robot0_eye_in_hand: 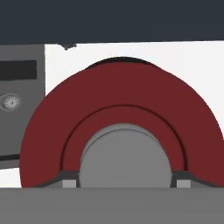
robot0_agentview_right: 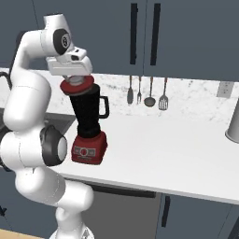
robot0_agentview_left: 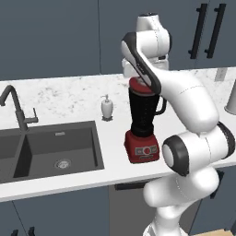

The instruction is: Close the lid blender by securely placing the lid on top.

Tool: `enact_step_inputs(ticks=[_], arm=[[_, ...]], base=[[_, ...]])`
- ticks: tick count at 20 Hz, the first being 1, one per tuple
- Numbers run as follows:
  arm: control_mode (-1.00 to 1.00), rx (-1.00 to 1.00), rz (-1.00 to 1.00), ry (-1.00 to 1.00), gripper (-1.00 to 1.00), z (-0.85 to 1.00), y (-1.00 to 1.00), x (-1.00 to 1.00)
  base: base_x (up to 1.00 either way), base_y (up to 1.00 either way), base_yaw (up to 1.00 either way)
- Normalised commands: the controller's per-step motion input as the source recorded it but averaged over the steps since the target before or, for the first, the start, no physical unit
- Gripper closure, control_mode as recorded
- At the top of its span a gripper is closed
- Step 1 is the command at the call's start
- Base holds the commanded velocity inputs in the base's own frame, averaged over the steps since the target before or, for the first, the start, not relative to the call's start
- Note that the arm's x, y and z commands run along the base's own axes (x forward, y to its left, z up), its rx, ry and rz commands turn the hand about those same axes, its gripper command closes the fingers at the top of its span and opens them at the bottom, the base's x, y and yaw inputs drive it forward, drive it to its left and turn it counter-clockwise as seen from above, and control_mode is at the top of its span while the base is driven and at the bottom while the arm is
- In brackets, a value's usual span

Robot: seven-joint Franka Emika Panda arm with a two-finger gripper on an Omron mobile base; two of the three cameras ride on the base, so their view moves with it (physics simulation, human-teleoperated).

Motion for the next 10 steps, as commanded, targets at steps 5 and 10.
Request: enact_step_inputs(ticks=[5, 10], arm=[[-1.0, 0.0, 0.0, -0.02, 1.0, -0.02, -0.11, 0.28], [-1.0, 0.01, 0.0, 0.01, 1.0, 0.04, -0.11, 0.26]], base=[[0.0, 0.0, 0.0], [0.0, 0.0, 0.0]])
